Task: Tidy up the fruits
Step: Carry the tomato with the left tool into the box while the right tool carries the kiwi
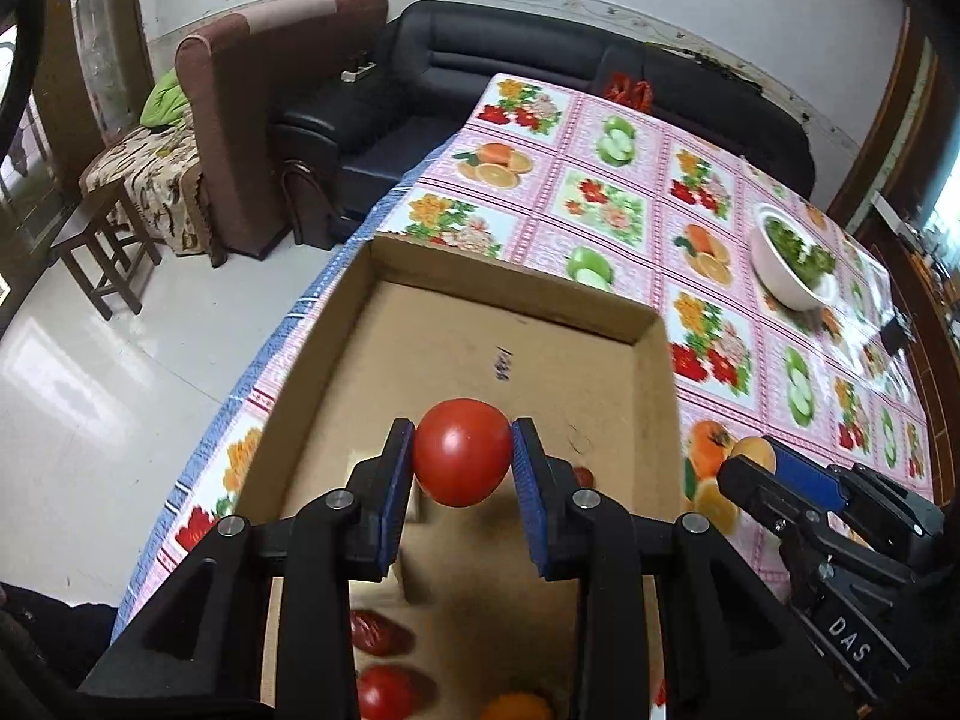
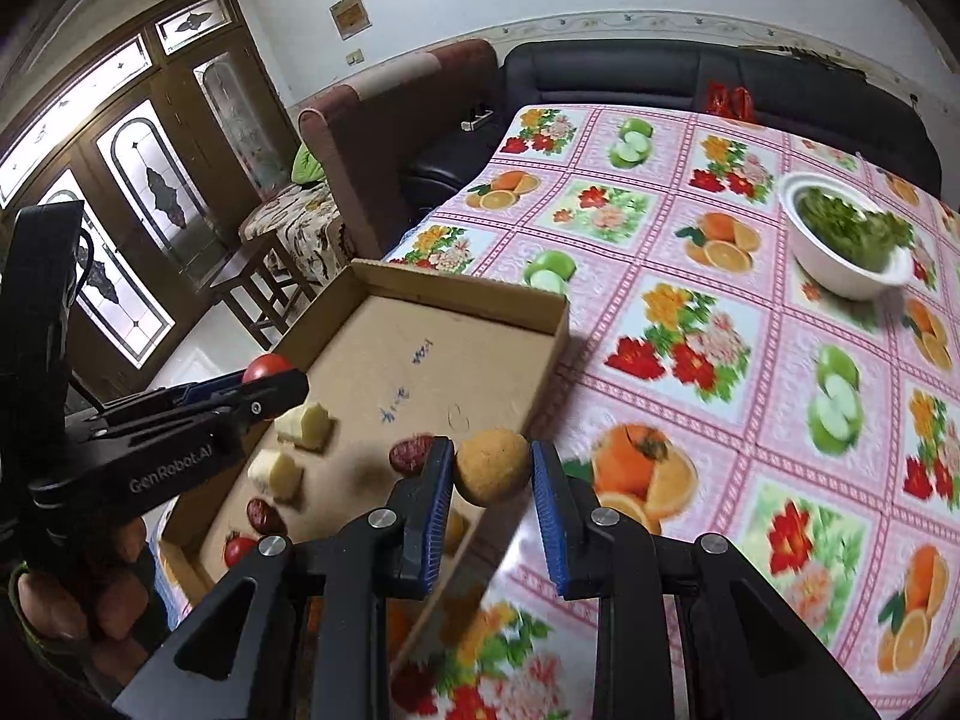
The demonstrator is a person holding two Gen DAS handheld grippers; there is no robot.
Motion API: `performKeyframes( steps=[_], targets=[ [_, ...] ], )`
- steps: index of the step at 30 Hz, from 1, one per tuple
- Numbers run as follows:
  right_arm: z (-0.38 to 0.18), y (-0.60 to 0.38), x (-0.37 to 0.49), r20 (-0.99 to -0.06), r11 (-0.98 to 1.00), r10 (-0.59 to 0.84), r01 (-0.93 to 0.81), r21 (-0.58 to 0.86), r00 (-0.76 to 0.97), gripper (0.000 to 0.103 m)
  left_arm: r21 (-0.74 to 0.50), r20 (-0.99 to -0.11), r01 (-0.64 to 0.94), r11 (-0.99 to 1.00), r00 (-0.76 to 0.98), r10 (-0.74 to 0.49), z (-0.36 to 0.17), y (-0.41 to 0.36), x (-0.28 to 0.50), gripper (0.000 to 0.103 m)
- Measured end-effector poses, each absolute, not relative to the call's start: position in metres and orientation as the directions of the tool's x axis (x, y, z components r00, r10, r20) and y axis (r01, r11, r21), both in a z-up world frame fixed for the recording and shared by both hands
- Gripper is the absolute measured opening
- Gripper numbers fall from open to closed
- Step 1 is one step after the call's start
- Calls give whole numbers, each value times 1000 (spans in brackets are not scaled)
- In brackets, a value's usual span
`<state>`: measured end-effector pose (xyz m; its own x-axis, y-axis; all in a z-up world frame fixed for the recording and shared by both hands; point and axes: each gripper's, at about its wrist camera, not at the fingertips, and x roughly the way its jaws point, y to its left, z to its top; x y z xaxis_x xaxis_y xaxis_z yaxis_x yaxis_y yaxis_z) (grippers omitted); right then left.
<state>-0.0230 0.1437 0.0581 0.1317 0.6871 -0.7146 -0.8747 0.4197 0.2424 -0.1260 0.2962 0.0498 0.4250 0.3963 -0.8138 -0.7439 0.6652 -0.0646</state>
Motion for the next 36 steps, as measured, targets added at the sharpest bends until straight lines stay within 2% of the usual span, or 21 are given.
performKeyframes(
  steps=[7, 17, 36],
  targets=[
    [48, 180, -18, -736, 411, 666, -883, 226, 121, 27, -18, -824, -771, 637, 372, 427, 43, 316, -115, 30],
    [23, 222, -10, -789, 404, 606, -893, 196, 101, 27, 8, -864, -798, 603, 298, 406, 13, 340, -96, 30],
    [5, 242, -8, -820, 391, 562, -908, 151, 105, 27, 34, -884, -814, 580, 245, 397, -3, 350, -87, 31]
  ],
)
